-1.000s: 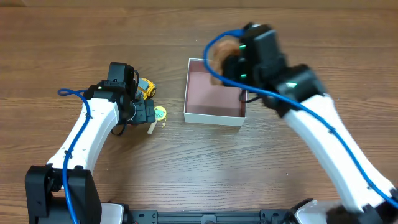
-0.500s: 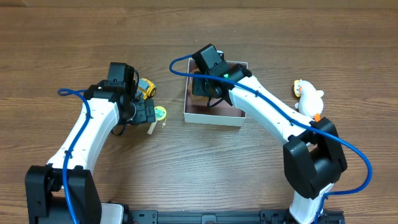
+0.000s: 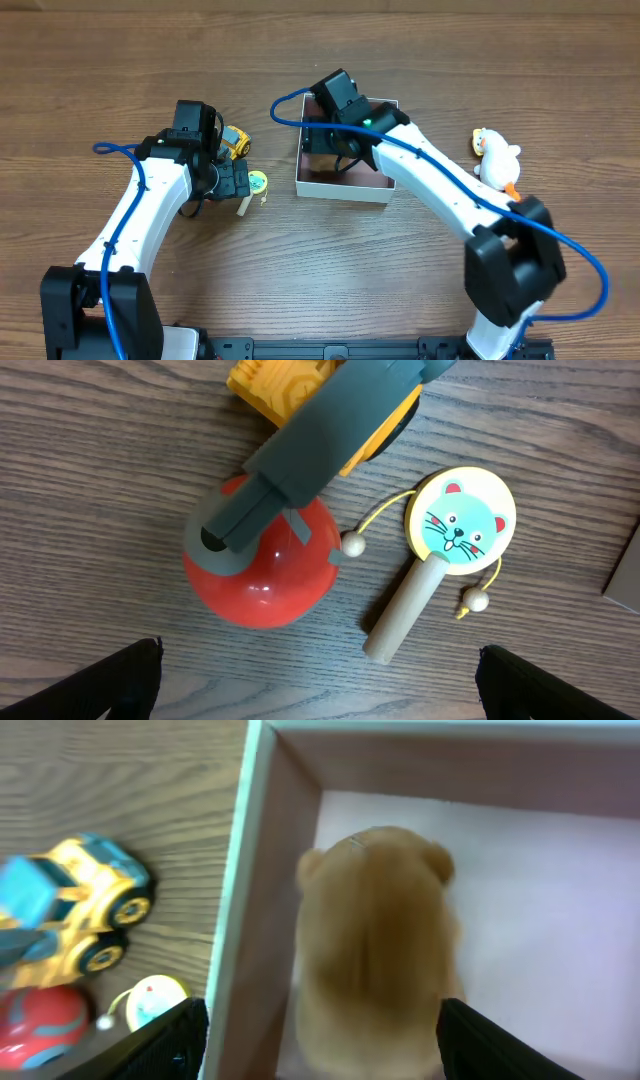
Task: Pack container
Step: 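Carry the brown plush into the white box and release it, then move the right gripper to the white duck plush and grasp it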
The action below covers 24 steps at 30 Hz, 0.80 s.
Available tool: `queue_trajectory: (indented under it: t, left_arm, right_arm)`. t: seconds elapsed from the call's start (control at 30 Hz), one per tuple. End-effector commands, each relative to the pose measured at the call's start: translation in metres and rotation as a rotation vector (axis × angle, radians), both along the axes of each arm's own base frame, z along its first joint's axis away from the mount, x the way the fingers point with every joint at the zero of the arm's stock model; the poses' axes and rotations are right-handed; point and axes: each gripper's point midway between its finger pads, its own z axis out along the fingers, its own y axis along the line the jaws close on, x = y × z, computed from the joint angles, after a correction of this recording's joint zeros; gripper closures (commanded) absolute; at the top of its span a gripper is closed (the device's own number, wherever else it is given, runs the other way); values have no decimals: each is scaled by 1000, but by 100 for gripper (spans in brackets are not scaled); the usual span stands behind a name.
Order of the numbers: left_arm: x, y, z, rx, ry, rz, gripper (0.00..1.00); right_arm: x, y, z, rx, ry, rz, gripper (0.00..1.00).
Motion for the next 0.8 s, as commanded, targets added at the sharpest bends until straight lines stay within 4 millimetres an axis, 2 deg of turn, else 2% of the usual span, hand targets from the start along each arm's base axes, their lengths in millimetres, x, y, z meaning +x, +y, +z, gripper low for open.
queue_trajectory:
  t: [0.0,0.07,0.17,0.23,0.3,0.4,0.5,0.57,0.77]
  left_arm:
    - [6,2,4,10,-14,-19,0]
    - [6,2,4,10,-14,-19,0]
    - [6,2,4,10,-14,-19,0]
    - [6,2,4,10,-14,-19,0]
    - [6,2,4,10,-14,-19,0]
    - [6,2,4,10,-14,-19,0]
    - [6,2,4,10,-14,-19,0]
    - [6,2,4,10,-14,-19,0]
    - [6,2,4,10,-14,-19,0]
  right_arm:
    - [7,-27,80,22,-175,-43,23]
    - [8,-56,112,10,-242,-109,18]
    - [4,-114,152,-37,-321,-219,11]
    - [-2,-162,166,-125,-338,-246,10]
    - [-7,-200,162,-198,-304,-273,10]
    - [-15,-264,137,-293,-179,-365,10]
    - [-22,-308,96,-304,-42,-420,8]
    - [-26,-326,64,-262,48,-450,4]
    - [-32,-352,-8,-154,224,-512,4]
